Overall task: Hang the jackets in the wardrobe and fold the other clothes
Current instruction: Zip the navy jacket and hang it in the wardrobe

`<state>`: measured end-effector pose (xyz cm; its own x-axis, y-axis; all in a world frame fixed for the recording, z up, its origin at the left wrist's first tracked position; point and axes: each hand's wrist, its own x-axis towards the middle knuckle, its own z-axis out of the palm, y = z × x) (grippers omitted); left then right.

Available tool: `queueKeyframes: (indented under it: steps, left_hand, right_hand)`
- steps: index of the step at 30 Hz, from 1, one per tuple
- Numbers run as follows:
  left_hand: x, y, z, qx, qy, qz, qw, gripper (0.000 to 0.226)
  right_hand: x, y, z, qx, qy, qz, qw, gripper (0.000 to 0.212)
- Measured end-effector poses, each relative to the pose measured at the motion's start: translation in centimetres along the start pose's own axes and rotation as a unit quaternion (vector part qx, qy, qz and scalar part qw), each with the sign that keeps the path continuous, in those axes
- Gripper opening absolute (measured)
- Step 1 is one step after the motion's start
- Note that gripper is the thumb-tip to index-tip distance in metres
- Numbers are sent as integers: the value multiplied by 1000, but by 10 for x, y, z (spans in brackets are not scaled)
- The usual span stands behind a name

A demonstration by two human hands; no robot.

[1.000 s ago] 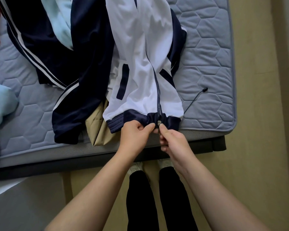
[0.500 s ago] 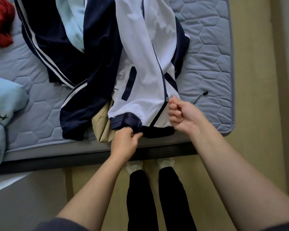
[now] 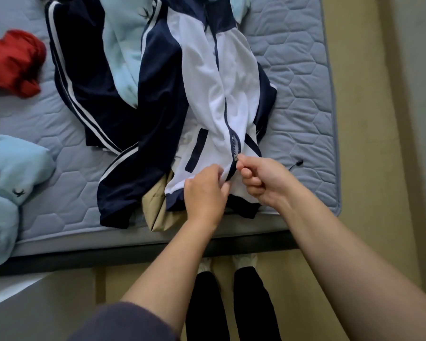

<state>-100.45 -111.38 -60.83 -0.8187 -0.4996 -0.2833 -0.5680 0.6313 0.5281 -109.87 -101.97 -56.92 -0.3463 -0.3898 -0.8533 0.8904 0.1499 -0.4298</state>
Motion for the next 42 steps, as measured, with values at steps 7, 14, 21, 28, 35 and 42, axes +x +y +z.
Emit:
queueKeyframes:
  steps: [7, 14, 21, 28, 35, 42]
  left_hand:
    - [13, -43, 5, 181, -57, -28, 982, 32]
    - [59, -3, -5, 102, -52, 43, 992, 23]
    - [80, 1, -4, 177, -16, 50, 983, 24]
    - [55, -67, -20, 319, -144, -38, 936, 16]
    - [80, 4, -60, 99, -124, -29, 987, 11]
    - [138, 117, -117, -75, -46, -17, 996, 15]
  right_hand:
    - [6, -62, -9, 30, -4, -82, 996, 31]
    - [14, -91, -5, 1, -17, -87, 996, 31]
    - [14, -109, -11, -12, -3, -128, 992, 31]
    - [4, -129, -20, 22, -23, -175, 984, 33]
    - [-11, -118, -12, -59, 13, -195, 979, 35]
    - [-43, -95, -4, -166, 21, -231, 958, 38]
